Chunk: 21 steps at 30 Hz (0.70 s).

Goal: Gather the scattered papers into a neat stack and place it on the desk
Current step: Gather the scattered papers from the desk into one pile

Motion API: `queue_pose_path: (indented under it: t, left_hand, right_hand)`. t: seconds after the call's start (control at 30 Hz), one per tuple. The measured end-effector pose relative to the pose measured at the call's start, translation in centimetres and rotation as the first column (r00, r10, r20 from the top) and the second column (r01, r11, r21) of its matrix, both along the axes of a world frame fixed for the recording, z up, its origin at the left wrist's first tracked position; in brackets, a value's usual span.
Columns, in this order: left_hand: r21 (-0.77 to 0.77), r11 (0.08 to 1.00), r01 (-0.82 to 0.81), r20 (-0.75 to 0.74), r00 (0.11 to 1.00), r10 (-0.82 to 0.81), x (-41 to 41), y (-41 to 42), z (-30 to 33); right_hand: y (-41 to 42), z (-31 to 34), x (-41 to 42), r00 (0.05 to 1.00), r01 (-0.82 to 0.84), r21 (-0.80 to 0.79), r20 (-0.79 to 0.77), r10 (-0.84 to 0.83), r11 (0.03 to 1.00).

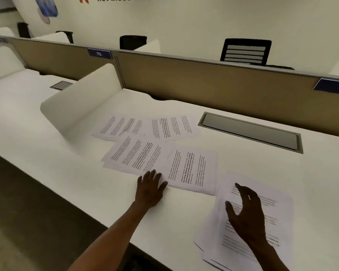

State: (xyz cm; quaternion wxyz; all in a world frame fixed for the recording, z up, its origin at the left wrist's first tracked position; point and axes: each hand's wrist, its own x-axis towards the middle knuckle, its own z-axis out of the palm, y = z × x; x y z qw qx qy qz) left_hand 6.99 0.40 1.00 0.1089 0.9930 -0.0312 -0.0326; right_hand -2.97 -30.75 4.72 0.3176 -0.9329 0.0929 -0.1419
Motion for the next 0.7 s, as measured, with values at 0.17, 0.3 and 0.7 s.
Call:
queue_pose_path:
  t: [0.17,0.3,0.7]
  left_hand:
    - [-0.134,0.985,-0.112,0.236,0.961,0.141,-0.5,2.8,0.5]
    - [-0.145,0.965,-0.219,0.14,0.961,0.239,0.4,6.4,0.5]
    - [-0.291,0.895,-0.339,0.165,0.903,0.396,1.7,14.3,0.1]
  right_hand:
    - [5.5,-0.2,4.4,0.949,-0.316,-0.072,-0.039,0.314,0.946]
    - [10.2,-1.8,6.9,0.841,-0.528,-0.177,-0.244,0.483,0.83]
    - [16.4,-4.2,9.3,0.849,-0.5,-0.219,-0.314,0.425,0.838]
